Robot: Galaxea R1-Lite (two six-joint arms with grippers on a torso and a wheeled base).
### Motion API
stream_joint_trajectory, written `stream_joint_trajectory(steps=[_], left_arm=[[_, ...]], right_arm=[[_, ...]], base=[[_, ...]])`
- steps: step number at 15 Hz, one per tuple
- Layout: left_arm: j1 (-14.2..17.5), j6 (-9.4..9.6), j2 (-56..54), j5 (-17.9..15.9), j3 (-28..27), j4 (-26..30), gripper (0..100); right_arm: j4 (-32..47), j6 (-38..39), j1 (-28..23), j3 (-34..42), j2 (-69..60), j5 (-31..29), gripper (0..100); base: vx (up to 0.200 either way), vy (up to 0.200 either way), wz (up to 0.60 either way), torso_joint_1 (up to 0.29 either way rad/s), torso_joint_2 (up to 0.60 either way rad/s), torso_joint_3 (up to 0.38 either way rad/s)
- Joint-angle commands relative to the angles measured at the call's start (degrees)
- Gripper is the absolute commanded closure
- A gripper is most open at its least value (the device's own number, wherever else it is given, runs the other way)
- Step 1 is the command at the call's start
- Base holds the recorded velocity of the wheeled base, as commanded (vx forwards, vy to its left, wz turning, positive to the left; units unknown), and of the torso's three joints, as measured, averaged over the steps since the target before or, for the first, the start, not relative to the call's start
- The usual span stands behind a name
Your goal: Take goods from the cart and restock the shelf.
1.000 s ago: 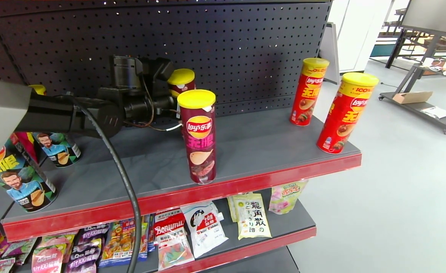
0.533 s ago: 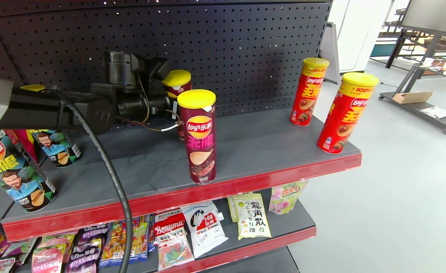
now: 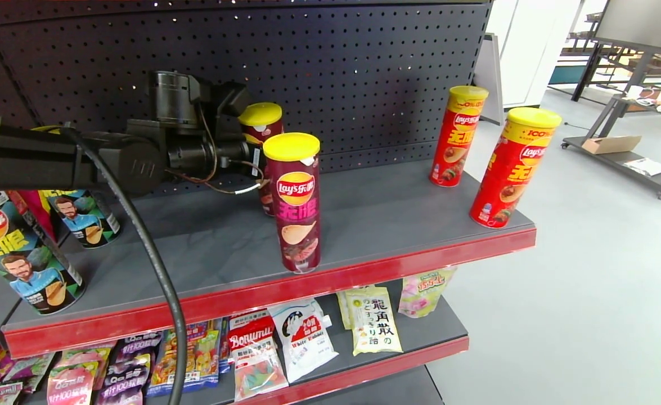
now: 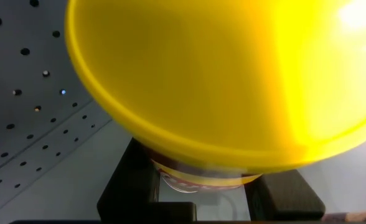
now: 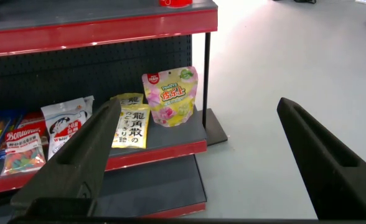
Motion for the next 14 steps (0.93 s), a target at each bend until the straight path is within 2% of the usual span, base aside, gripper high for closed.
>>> stream_joint_trajectory(steps=[1, 12, 13, 14], left_arm=[[0.1, 0.04, -0.1, 0.0, 0.2, -0.1, 100], [-0.1, -0.05, 1.2, 0.1, 0.3, 0.2, 100], [0.0, -0.05, 1.2, 0.1, 0.3, 0.2, 0], [-0.1, -0.05, 1.2, 0.1, 0.2, 0.2, 0]], right_arm=[[0.0, 0.0, 0.0, 0.0, 0.0, 0.0, 0], [-0.1, 0.0, 0.0, 0.0, 0.0, 0.0, 0], [0.0, 0.0, 0.0, 0.0, 0.0, 0.0, 0], [-0.1, 0.0, 0.0, 0.0, 0.0, 0.0, 0]], base=[[0.000, 0.000, 0.00, 0.000, 0.00, 0.000], [0.000, 0.000, 0.00, 0.000, 0.00, 0.000], [0.000, 0.000, 0.00, 0.000, 0.00, 0.000], [0.000, 0.000, 0.00, 0.000, 0.00, 0.000]])
